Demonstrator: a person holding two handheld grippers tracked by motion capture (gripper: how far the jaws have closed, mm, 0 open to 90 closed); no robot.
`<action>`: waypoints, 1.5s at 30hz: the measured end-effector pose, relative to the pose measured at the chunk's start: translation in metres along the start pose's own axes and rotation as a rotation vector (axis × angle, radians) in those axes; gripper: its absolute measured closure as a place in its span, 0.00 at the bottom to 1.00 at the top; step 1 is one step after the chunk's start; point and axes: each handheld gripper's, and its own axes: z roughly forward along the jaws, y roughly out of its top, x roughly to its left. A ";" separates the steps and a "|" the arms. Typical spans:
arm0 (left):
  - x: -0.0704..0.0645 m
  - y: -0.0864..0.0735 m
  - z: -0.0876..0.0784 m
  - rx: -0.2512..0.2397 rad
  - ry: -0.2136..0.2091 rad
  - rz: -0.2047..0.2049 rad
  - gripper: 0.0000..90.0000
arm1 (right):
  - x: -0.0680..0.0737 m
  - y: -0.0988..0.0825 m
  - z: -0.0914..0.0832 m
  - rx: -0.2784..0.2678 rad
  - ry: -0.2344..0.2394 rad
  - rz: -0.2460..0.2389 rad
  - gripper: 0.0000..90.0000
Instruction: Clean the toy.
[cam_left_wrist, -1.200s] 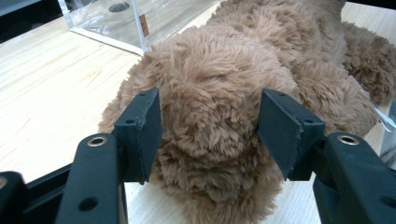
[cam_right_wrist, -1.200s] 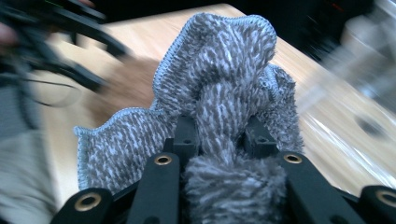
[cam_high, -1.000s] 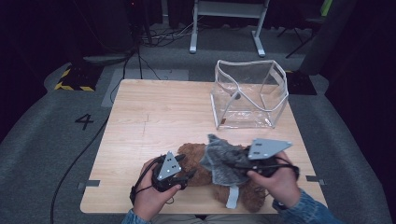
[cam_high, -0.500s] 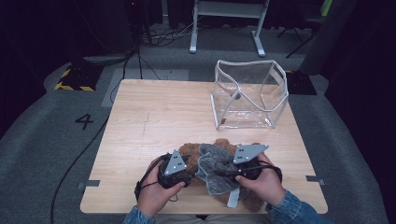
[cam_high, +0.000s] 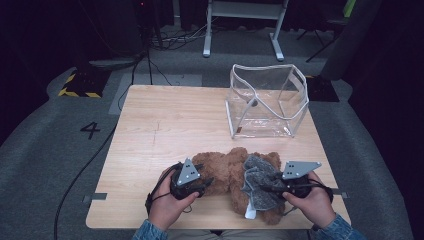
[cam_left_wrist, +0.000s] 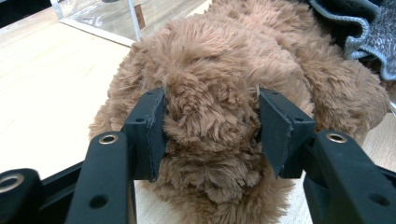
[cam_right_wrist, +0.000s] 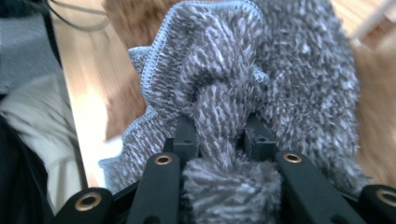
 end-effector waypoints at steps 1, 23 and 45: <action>0.000 0.000 0.000 0.001 0.002 0.000 0.51 | -0.001 -0.004 -0.002 0.012 -0.009 0.005 0.80; 0.001 0.000 0.000 0.006 0.003 -0.011 0.51 | 0.023 0.013 -0.052 -0.075 -0.108 -0.041 0.80; 0.003 -0.002 0.001 -0.002 -0.004 -0.023 0.51 | 0.034 -0.009 0.024 0.175 0.057 -0.108 0.80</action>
